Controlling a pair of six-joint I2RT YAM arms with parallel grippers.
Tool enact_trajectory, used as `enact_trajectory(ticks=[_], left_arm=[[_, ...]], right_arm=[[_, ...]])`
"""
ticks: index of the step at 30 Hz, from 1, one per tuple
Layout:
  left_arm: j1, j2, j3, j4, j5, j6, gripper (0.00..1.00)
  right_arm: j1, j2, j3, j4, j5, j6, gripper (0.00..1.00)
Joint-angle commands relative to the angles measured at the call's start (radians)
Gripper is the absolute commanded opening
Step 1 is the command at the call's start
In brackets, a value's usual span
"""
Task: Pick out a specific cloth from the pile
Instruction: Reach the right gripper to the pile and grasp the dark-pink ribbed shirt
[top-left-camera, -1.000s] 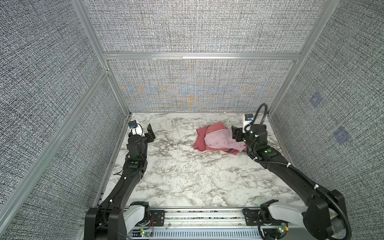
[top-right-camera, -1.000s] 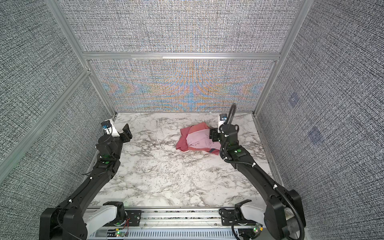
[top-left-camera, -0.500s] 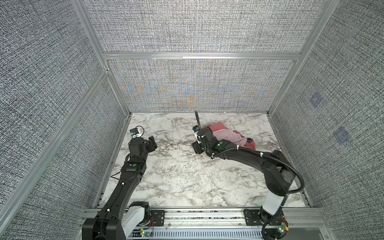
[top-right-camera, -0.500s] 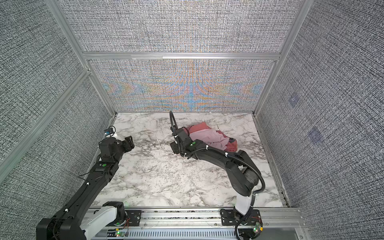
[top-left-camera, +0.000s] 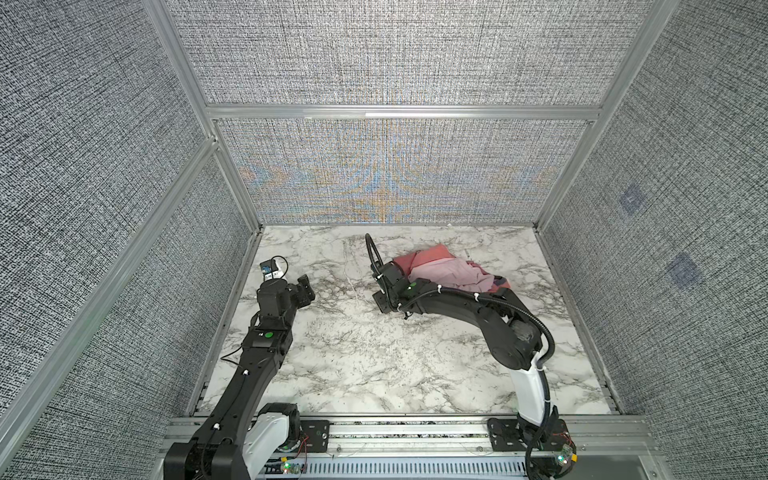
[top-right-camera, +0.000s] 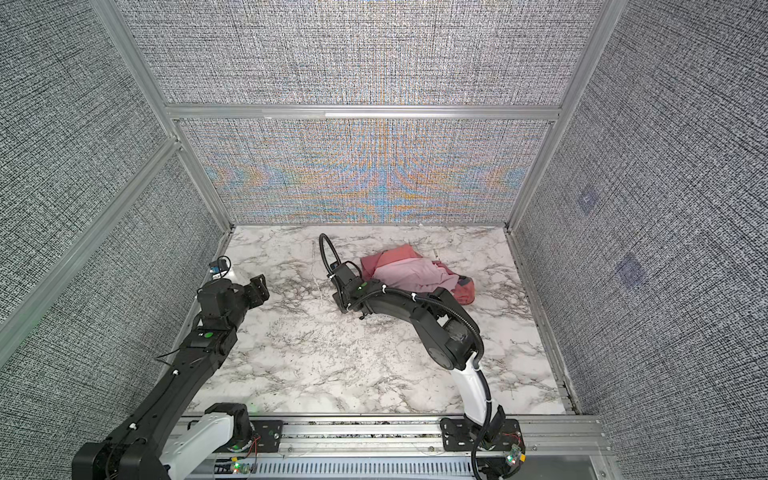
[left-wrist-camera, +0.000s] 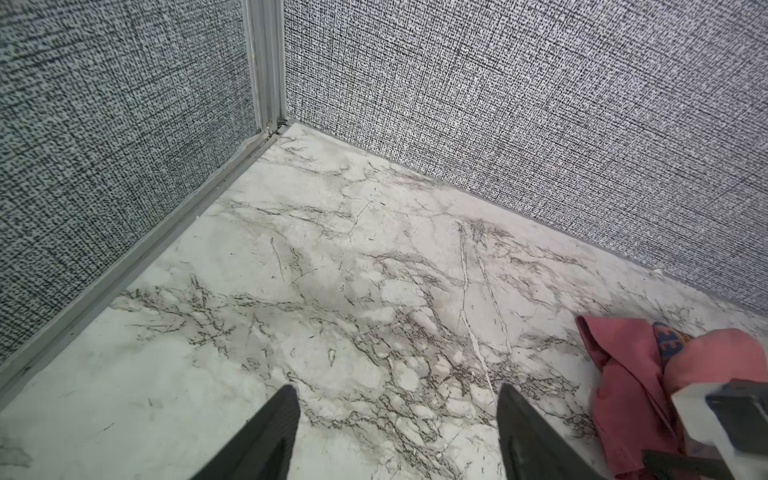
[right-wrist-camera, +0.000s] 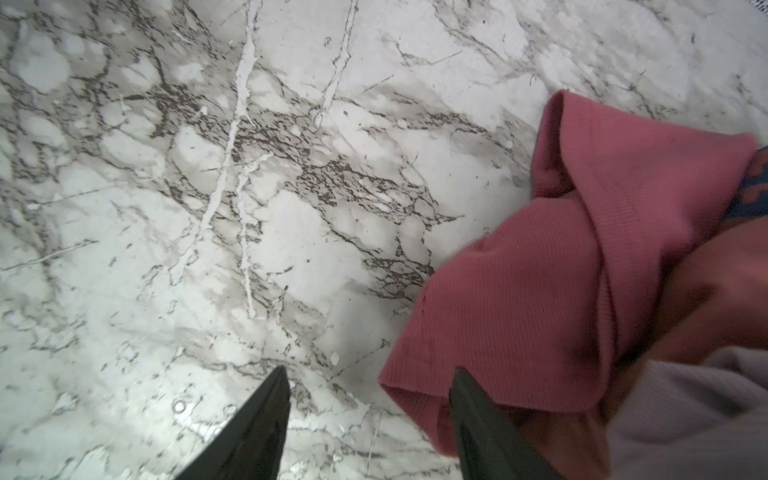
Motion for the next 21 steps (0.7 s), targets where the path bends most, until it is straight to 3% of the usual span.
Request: enact_trajectory(ticks=[1, 15, 21], left_arm=[[0.000, 0.006, 0.001, 0.025, 0.012, -0.005, 0.77], [0.001, 0.007, 0.003, 0.024, 0.011, -0.008, 0.77], [0.001, 0.009, 0.006, 0.022, 0.011, -0.011, 0.77]], right_arm=[[-0.007, 0.017, 0.016, -0.024, 0.036, 0.017, 0.62], [-0.035, 0.050, 0.023, -0.009, 0.074, 0.016, 0.58], [-0.042, 0.061, 0.025, 0.002, 0.085, 0.014, 0.43]])
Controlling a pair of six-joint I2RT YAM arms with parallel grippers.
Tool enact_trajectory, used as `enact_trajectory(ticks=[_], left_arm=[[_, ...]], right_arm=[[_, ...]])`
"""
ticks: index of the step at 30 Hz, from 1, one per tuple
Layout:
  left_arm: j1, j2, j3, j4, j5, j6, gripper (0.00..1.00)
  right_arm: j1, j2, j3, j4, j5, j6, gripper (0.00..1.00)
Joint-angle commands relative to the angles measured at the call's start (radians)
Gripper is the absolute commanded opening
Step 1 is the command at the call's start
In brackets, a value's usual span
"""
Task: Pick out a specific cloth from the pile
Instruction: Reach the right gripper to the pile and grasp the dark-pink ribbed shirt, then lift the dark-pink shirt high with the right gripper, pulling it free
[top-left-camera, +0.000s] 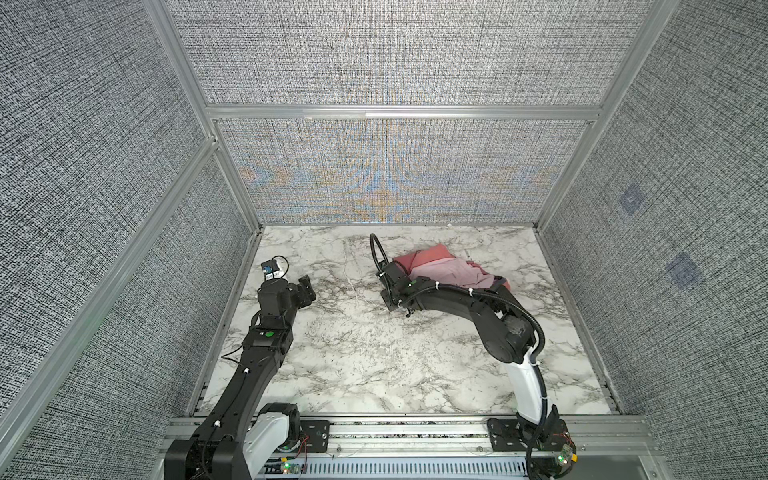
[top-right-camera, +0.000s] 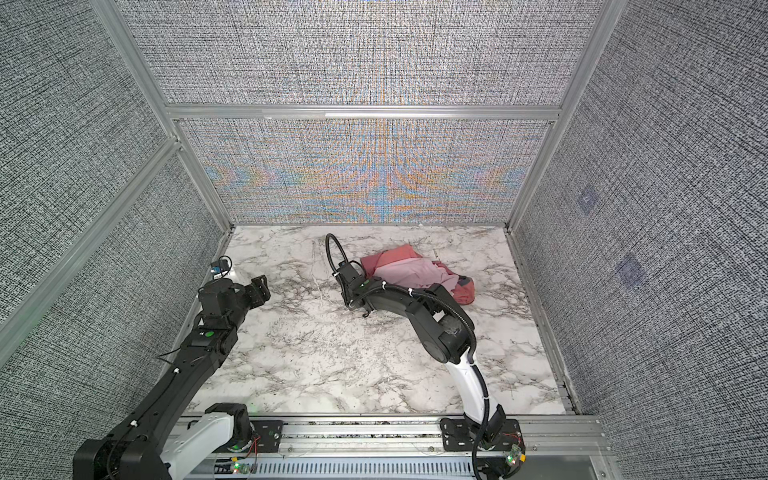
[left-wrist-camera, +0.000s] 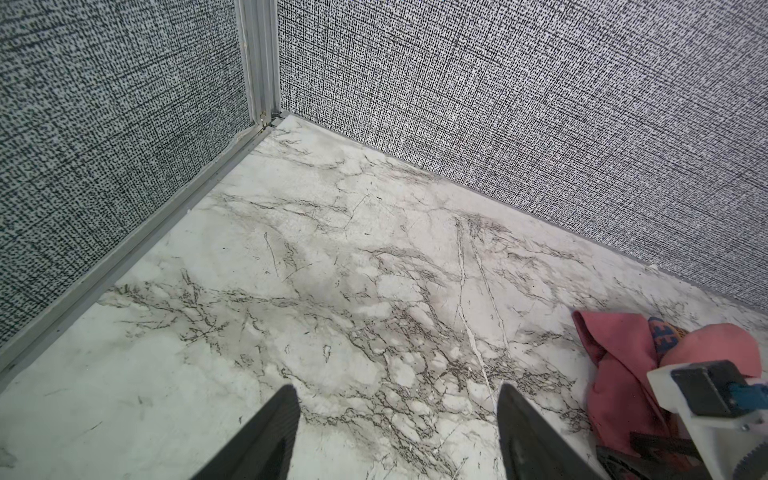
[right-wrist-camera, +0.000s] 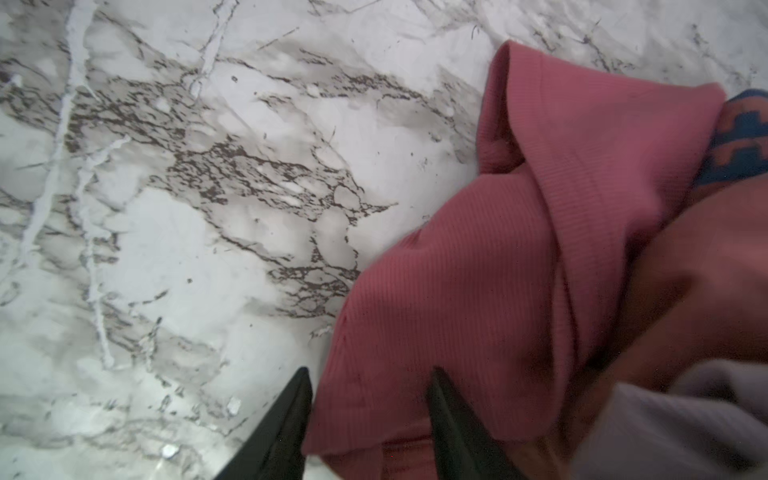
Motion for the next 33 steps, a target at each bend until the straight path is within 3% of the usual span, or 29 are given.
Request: enact_trajectory(ticks=[1, 10, 25, 33], left_arm=[[0.000, 0.001, 0.007, 0.021, 0.005, -0.003, 0.77], [0.001, 0.002, 0.010, 0.018, 0.001, -0.004, 0.77], [0.001, 0.018, 0.019, 0.026, 0.017, -0.010, 0.77], [0.000, 0.020, 0.032, 0.027, 0.019, -0.011, 0.77]], right_arm=[[-0.005, 0.007, 0.007, 0.012, 0.015, 0.004, 0.38], [-0.019, 0.004, 0.003, 0.034, -0.006, 0.017, 0.00], [-0.049, -0.089, -0.037, 0.049, -0.028, 0.037, 0.00], [-0.229, -0.345, -0.104, 0.064, -0.143, 0.055, 0.00]])
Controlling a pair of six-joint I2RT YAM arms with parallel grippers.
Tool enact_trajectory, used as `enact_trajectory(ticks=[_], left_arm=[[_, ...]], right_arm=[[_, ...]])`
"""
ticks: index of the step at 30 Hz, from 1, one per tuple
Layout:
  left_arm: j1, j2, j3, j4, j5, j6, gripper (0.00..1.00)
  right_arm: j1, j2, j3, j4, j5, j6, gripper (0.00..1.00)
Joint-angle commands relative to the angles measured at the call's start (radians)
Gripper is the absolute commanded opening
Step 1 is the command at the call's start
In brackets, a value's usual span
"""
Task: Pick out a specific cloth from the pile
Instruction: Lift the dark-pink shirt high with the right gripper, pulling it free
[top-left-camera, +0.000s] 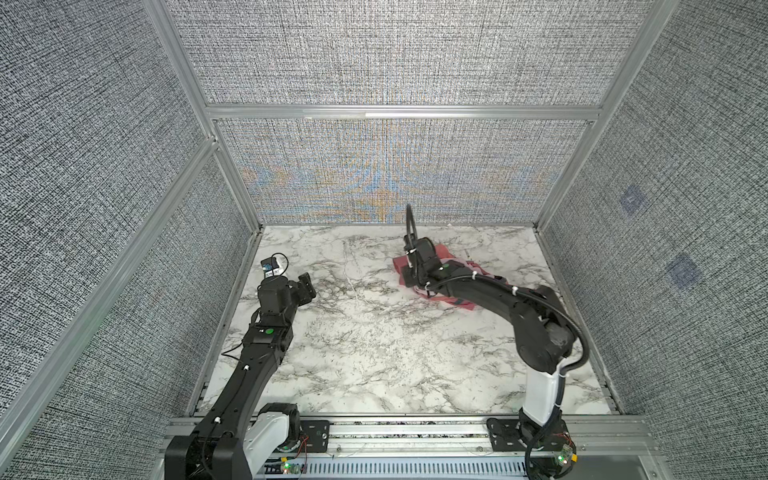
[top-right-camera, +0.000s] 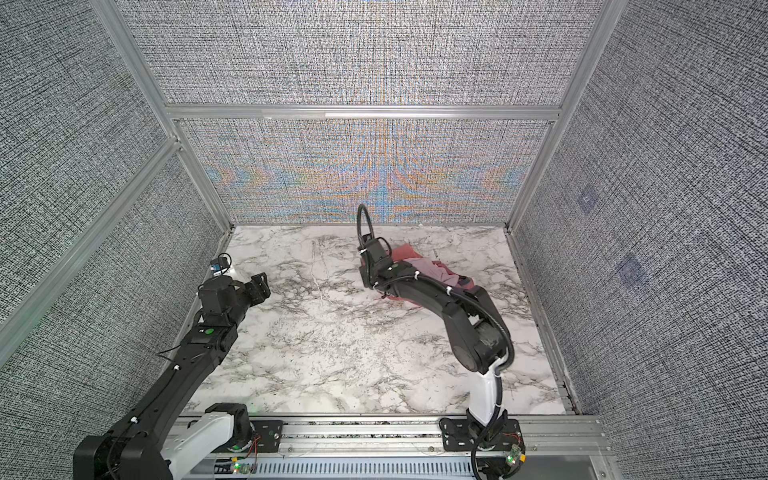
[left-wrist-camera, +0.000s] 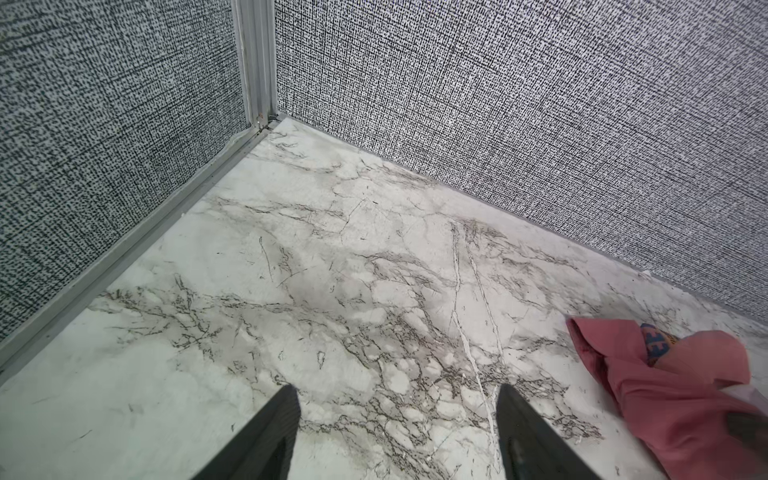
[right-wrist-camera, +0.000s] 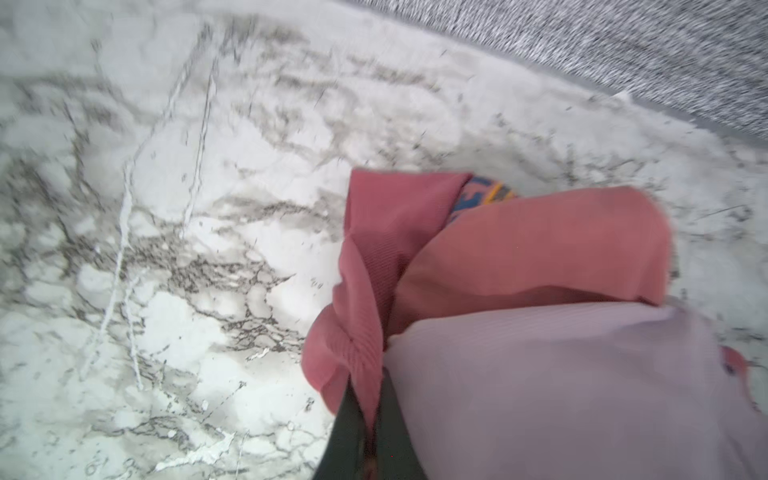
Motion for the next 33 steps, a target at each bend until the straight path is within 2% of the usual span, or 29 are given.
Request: enact_trajectory(ticks=[1, 6, 14, 17, 22, 33], left_arm=[[0.000, 0.002, 0.009, 0.028, 0.008, 0.000, 0.77], [0.000, 0.009, 0.011, 0.033, 0.022, -0.009, 0.77], [0.000, 0.017, 0.039, 0.018, 0.033, -0.010, 0.77], [0.000, 0.015, 0.050, 0.009, 0.034, -0.006, 0.77], [0.000, 0.004, 0.054, 0.006, 0.035, -0.007, 0.77], [0.001, -0.017, 0.056, -0.004, 0.047, -0.010, 0.77]], right_arm=[[-0.080, -0.069, -0.013, 0.014, -0.057, 0.017, 0.00], [-0.190, -0.147, 0.009, -0.025, -0.059, -0.019, 0.00], [-0.294, -0.270, 0.053, -0.040, -0.058, -0.034, 0.00], [-0.329, -0.304, 0.088, -0.050, -0.097, -0.038, 0.00], [-0.346, -0.316, 0.197, -0.101, -0.176, -0.044, 0.00], [-0.357, -0.261, 0.558, -0.225, -0.324, -0.037, 0.00]])
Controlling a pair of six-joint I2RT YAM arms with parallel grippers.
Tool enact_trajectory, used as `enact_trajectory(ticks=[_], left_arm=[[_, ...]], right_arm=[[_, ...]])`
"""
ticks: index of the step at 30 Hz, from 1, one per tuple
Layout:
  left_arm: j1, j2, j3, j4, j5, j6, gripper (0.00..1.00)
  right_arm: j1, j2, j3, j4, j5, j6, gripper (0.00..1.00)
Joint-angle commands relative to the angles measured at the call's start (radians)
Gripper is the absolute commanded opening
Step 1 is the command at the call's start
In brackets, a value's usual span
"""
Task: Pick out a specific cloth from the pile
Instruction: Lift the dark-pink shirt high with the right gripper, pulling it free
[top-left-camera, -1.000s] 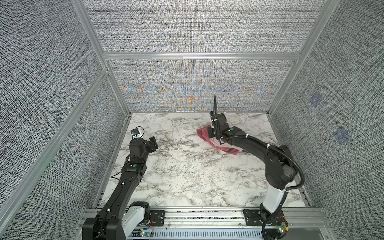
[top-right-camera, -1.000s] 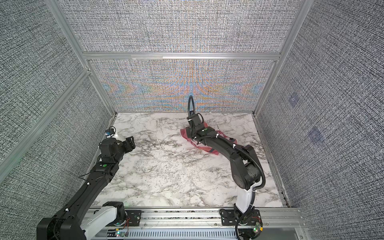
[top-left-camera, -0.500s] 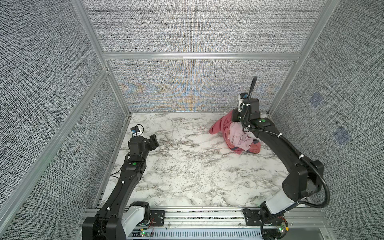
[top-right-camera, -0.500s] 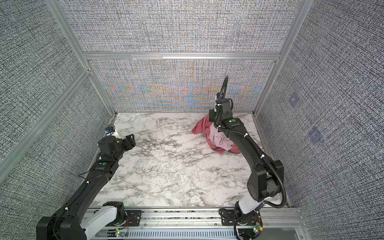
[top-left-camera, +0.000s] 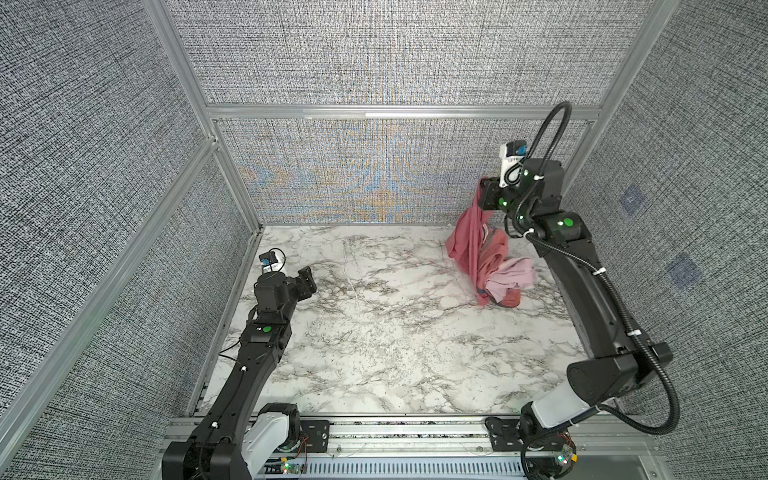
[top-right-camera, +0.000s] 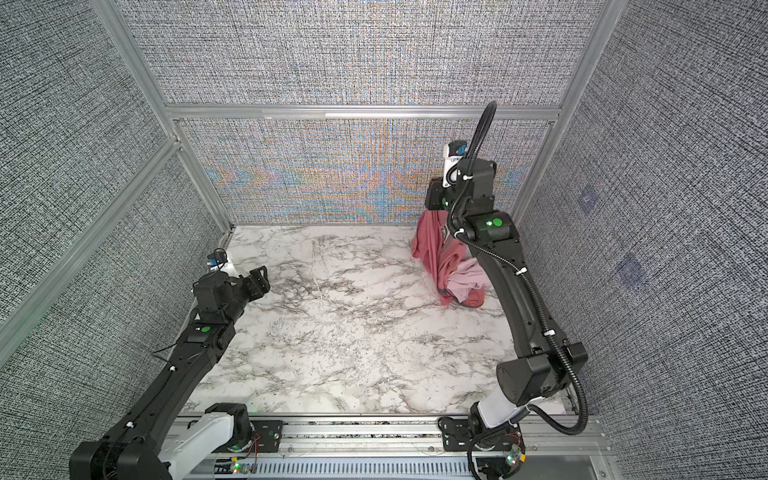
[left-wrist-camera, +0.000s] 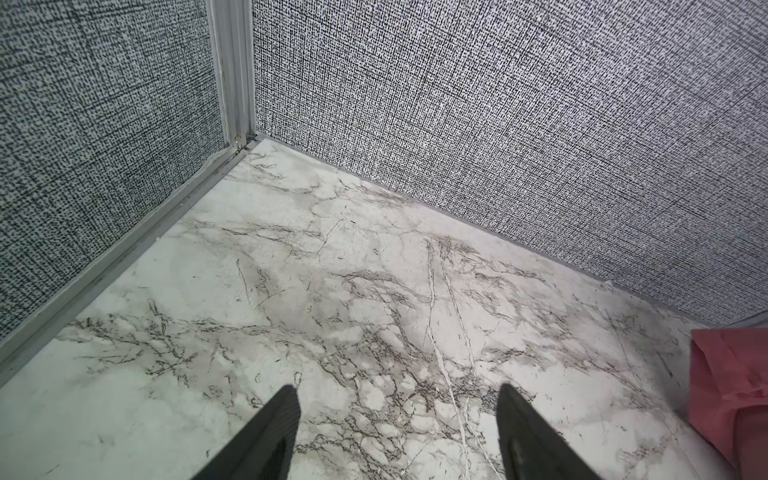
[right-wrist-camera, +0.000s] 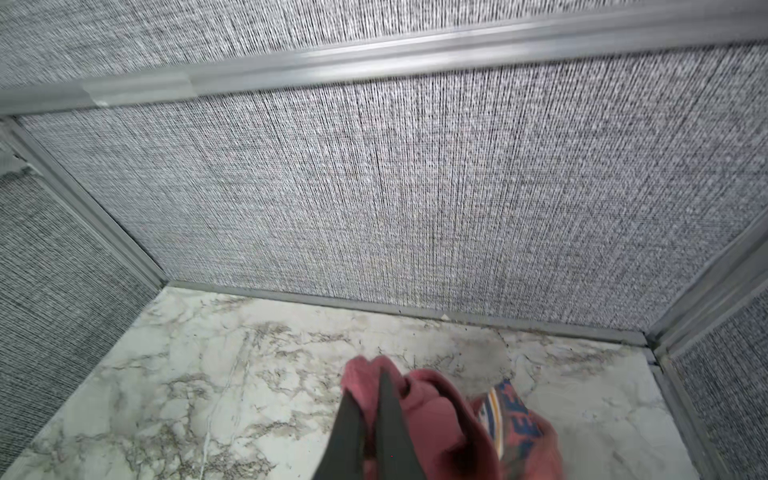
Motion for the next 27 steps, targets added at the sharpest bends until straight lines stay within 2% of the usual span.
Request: enact_trajectory(ticks=[1, 6, 12, 20, 27], left_arm=[[0.001, -0.006, 0.010, 0.004, 0.013, -0.002, 0.77], [0.000, -0.009, 0.001, 0.011, 0.016, -0.012, 0.76], [0.001, -0.011, -0.006, 0.017, 0.022, -0.024, 0.76], [0.000, -0.054, 0.025, -0.016, 0.021, -0.027, 0.75], [0.001, -0.122, 0.142, -0.154, -0.025, 0.024, 0.76]], right_arm=[[-0.005, 0.034, 0.117, -0.027, -0.068, 0.004, 0.00], [-0.005, 0.112, 0.318, -0.113, -0.146, 0.011, 0.00], [-0.005, 0.150, 0.451, -0.150, -0.246, 0.026, 0.00], [0.035, 0.140, 0.530, -0.142, -0.422, 0.067, 0.00], [0.169, 0.111, 0.522, -0.131, -0.399, 0.028, 0.00]])
